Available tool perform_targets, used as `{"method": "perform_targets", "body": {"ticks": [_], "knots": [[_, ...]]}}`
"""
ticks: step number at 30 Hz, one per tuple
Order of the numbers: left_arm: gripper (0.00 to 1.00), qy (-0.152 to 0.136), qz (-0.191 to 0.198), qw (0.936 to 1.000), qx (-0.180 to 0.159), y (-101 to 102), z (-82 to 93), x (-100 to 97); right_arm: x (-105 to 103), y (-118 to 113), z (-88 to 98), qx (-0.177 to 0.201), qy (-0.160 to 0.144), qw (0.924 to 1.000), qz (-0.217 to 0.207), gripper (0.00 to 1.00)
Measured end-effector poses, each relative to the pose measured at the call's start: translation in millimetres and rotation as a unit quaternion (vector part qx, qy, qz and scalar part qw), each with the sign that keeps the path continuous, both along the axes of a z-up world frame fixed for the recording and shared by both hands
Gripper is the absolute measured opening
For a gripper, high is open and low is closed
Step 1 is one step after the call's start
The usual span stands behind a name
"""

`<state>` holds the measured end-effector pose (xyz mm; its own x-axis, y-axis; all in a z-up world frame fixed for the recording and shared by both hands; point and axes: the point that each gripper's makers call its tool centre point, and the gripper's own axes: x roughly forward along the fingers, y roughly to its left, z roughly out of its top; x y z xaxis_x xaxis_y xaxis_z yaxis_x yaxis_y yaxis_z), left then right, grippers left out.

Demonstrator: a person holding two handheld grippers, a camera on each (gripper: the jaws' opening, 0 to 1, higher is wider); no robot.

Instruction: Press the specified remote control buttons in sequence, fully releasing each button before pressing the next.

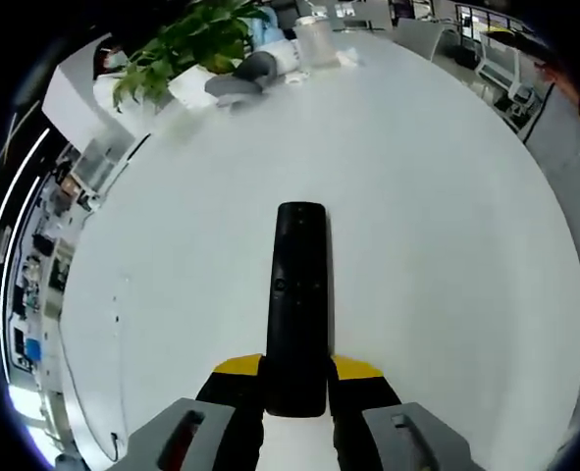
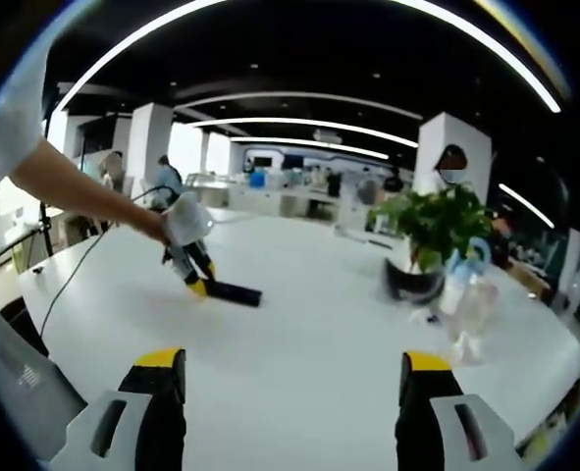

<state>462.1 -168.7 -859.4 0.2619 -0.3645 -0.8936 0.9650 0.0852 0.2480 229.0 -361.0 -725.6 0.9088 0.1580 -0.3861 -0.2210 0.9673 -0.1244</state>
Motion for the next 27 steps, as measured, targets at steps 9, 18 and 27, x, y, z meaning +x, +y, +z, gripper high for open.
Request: {"method": "perform_targets", "body": {"ticks": [9,18,27], "knots": [[0.24,-0.002,-0.003,1.0,0.005,-3,0.6,8.0,0,0,0.2,0.0,-0.001,1.0,-0.001,0.88],[0.24,-0.006,-0.004,0.9999,0.016,-4,0.0,19.7,0,-1,-2.3,0.0,0.005,1.0,-0.003,0.87],[0.24,0.003,0.009,0.9999,0.01,-3,1.5,33.1,0,-1,-3.9,-0.003,0.009,0.9999,-0.005,0.87]]}}
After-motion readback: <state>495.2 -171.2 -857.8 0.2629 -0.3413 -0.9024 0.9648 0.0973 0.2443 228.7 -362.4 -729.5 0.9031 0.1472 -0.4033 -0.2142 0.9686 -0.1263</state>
